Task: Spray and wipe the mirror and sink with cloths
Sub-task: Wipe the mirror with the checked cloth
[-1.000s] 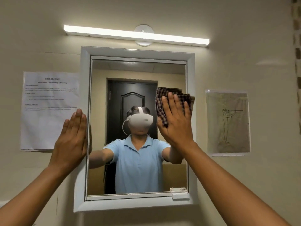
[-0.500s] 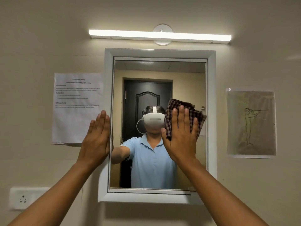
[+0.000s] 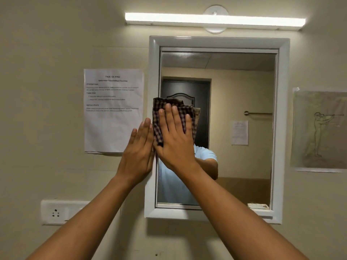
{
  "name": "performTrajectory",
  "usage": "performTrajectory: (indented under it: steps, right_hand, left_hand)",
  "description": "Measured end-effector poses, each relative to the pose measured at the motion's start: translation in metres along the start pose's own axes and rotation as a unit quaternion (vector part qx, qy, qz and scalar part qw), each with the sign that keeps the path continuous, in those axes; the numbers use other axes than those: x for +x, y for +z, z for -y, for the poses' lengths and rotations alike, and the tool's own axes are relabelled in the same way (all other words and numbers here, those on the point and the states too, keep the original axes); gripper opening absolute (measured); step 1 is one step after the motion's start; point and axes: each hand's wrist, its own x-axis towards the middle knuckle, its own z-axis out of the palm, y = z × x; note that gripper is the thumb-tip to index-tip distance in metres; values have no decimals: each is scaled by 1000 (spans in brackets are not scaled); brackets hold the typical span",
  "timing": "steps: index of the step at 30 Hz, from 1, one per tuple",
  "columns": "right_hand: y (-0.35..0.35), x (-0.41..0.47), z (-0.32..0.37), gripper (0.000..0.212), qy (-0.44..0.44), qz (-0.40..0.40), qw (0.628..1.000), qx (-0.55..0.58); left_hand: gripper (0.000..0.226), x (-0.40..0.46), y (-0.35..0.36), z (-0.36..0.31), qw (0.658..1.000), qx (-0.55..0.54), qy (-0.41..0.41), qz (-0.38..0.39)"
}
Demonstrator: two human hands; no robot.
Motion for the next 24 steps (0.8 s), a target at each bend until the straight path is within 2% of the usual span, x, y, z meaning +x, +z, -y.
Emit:
performTrajectory:
  steps: [7, 15, 24]
  right_hand:
    - [1, -45, 8, 76, -33, 24, 999, 13]
    - [-6, -80, -36, 69, -149, 48, 987, -40]
    - [-41, -55, -130, 70, -23, 40, 996, -75]
  left_hand:
    - [64, -6, 3, 3, 1000, -11, -1, -2]
    - [62, -8, 8, -3, 1000, 19, -17, -12]
    - [61, -13, 14, -7, 998, 32, -44, -21]
